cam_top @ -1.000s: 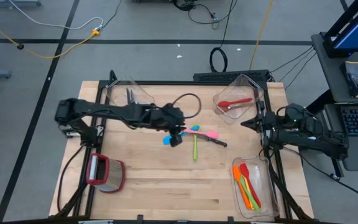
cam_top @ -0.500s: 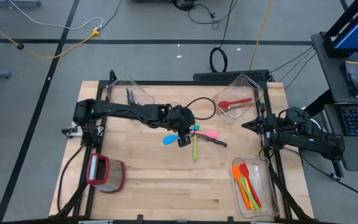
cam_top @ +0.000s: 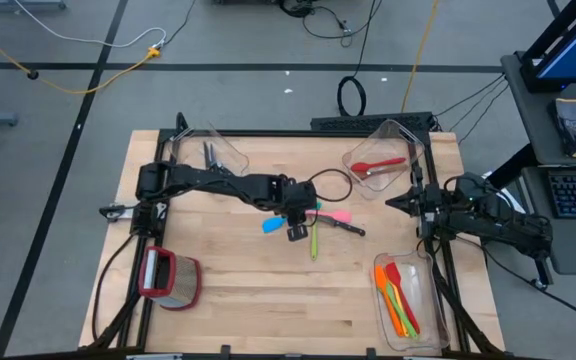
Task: Pick & Place Kitchen Items
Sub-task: Put the pink spatula into the bottom transparent bin
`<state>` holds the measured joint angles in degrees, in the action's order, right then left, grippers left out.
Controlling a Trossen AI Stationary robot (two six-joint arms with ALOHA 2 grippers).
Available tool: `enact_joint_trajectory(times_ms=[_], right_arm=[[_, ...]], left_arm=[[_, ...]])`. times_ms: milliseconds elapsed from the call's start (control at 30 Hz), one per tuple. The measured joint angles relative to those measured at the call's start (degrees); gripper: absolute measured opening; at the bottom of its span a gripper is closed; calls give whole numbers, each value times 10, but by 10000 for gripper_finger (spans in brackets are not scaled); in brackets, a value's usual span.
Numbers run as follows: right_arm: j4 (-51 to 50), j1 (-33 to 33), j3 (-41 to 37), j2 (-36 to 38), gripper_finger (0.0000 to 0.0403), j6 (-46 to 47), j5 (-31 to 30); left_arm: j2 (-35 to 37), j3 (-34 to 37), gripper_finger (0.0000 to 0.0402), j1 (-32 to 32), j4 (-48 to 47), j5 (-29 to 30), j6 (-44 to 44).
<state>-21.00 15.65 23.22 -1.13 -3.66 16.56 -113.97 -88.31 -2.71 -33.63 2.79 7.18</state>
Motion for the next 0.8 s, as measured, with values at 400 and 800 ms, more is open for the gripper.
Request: enact_joint_trajectory(times_ms=[400,800], right_arm=[[-1,0,0,0,0,0,0],[-2,0,0,0,0,0,0]], left_arm=[[-1,0,89,-6,2,-4,5],[-1,0,89,-6,2,6,8]])
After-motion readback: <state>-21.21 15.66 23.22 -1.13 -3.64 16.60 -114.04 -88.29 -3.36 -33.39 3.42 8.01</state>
